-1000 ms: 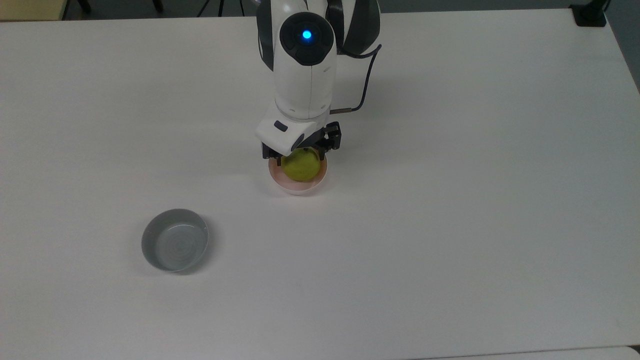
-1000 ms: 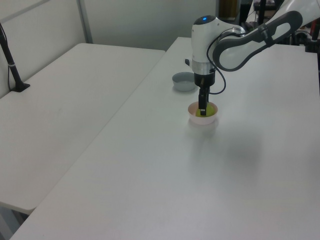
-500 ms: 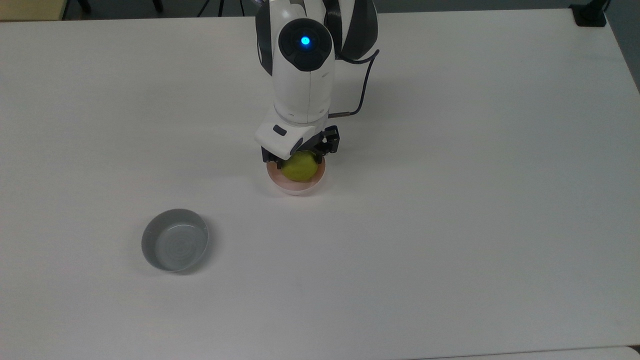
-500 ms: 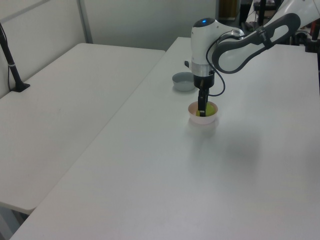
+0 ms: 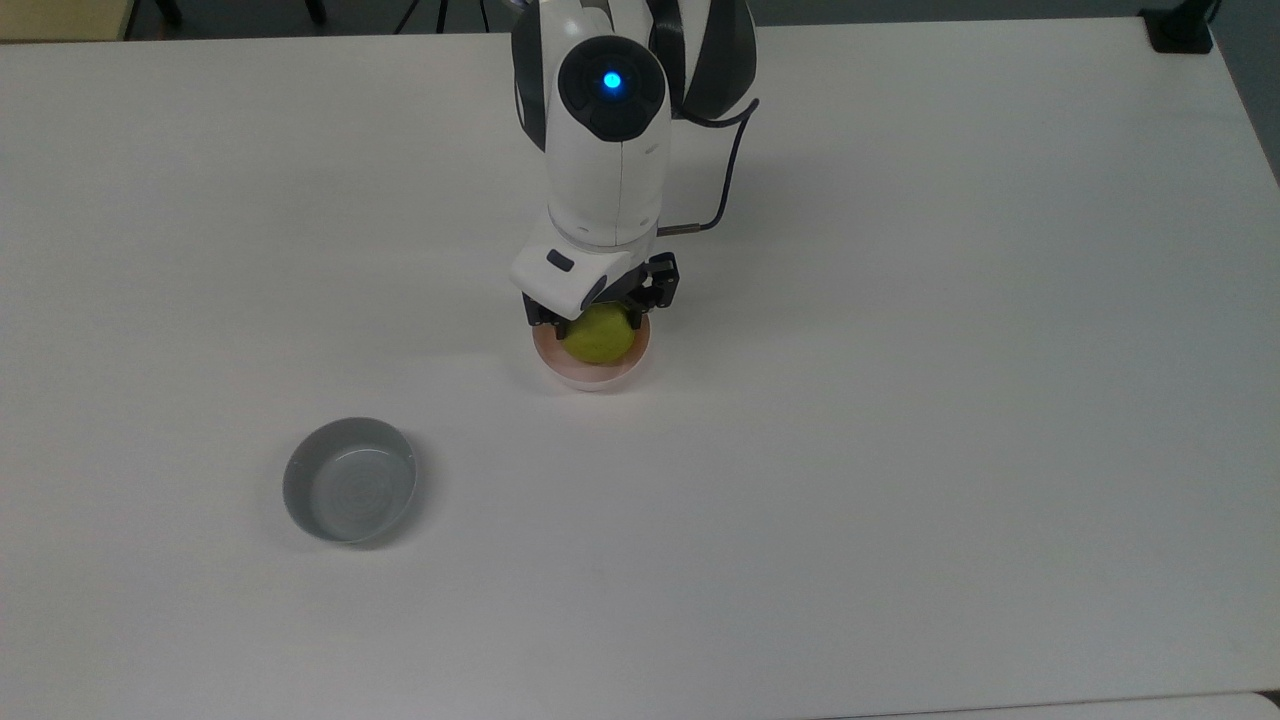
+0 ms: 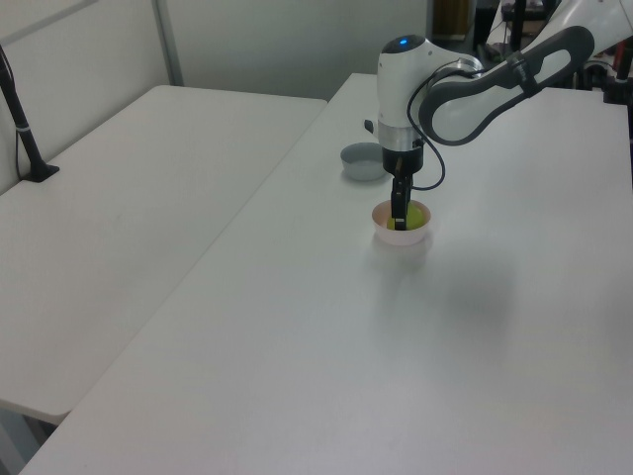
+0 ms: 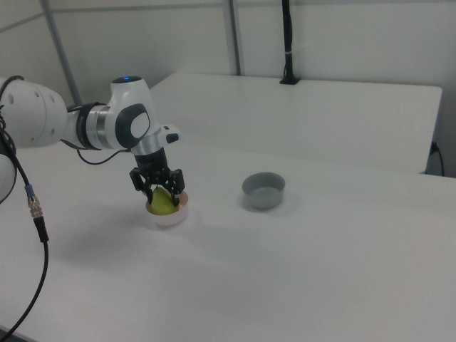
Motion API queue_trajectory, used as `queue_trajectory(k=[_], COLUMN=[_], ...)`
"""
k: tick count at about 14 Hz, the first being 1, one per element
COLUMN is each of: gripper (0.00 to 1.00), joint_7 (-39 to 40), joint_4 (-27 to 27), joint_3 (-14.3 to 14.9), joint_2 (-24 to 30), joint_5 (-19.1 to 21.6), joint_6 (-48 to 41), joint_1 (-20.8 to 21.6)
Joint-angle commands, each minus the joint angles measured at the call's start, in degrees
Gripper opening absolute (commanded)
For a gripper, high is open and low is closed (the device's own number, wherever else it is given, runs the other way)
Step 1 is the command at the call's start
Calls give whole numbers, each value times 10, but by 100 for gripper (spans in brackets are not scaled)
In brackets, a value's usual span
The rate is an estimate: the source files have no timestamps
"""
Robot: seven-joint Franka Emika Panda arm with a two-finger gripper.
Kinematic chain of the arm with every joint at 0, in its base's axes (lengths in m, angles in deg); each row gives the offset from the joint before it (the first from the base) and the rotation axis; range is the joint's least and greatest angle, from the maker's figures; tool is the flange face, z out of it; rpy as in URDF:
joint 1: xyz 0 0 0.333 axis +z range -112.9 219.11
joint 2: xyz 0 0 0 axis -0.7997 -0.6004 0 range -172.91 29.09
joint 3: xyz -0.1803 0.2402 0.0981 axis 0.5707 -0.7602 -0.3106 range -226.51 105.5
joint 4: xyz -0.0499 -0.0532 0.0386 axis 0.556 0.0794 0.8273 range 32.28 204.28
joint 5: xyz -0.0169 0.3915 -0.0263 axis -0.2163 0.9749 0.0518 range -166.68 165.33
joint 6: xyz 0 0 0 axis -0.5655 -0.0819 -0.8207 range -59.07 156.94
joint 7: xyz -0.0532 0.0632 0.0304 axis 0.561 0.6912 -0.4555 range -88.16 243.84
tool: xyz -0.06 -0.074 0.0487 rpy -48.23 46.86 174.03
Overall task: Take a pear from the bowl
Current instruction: 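Lift the pear out of the pink bowl and carry it beside the bowl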
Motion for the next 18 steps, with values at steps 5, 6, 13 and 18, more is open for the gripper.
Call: queue_trajectory(k=[5, 6, 13, 18], gripper=[43, 42, 43, 43], joint_7=[2, 1, -1, 66], joint_4=[-12, -23, -52, -66], joint_3=[4, 3, 10, 11], joint_2=[42, 55, 81, 36], joint_5=[-5, -1, 4, -1], joint_6=[-56, -70, -100, -47], joint_1=[4, 6, -37, -122])
